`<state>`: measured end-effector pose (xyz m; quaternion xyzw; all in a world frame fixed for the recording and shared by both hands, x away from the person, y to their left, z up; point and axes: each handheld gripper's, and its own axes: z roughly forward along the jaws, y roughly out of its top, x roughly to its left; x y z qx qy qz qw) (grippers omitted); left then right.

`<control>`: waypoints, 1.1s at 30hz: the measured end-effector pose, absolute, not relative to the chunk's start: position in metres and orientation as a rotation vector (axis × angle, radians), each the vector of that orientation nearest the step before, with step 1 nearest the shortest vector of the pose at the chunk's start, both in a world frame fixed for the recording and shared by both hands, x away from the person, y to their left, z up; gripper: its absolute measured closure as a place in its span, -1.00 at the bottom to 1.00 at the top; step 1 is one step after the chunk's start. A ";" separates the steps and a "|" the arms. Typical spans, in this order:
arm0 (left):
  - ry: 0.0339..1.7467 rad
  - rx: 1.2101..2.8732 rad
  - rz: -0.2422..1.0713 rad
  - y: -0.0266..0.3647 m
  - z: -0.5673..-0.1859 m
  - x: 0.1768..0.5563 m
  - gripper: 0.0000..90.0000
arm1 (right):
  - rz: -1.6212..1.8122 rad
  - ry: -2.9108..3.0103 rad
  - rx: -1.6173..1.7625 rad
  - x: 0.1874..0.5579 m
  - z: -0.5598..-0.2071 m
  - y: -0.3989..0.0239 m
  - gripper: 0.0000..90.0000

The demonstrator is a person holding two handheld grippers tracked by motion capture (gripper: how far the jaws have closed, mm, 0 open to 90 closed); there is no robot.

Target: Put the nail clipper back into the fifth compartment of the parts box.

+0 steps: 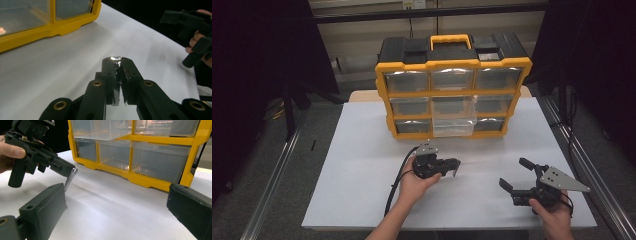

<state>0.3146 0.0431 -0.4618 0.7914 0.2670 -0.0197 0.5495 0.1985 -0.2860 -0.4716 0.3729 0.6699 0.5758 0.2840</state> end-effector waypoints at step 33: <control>0.605 1.765 0.011 0.063 -0.401 0.318 0.82 | 1.540 1.800 0.996 0.198 -0.471 -0.285 -0.96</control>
